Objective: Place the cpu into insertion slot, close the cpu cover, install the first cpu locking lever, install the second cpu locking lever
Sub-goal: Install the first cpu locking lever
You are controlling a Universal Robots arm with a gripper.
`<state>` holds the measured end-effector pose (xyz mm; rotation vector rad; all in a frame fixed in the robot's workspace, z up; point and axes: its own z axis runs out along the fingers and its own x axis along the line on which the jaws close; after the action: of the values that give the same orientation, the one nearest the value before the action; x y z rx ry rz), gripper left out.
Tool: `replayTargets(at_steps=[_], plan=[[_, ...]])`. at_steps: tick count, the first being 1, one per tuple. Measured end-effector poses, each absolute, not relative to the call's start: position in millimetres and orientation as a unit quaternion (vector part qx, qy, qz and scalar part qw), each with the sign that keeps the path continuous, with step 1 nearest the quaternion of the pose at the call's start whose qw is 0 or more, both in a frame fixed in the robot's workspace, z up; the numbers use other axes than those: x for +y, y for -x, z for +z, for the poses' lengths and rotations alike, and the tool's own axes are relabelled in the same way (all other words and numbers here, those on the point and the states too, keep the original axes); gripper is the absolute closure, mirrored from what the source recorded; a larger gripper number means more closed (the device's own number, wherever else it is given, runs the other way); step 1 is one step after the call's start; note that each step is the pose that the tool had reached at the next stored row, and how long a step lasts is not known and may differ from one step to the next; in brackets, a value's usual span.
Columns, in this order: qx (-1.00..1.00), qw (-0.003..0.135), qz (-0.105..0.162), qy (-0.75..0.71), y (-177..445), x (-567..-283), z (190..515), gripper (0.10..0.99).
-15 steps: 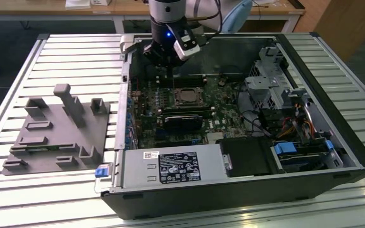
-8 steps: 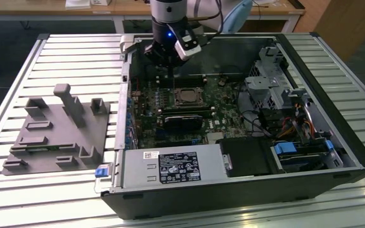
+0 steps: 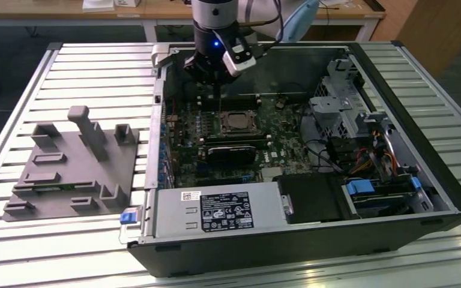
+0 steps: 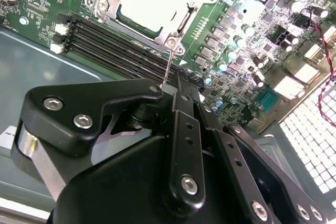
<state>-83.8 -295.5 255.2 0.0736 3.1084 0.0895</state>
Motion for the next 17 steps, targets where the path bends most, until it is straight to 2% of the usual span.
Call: replayTargets(at_steps=[17], plan=[[0.999,0.016,0.029,-0.024,72.0,-295.5,254.3,0.980]])
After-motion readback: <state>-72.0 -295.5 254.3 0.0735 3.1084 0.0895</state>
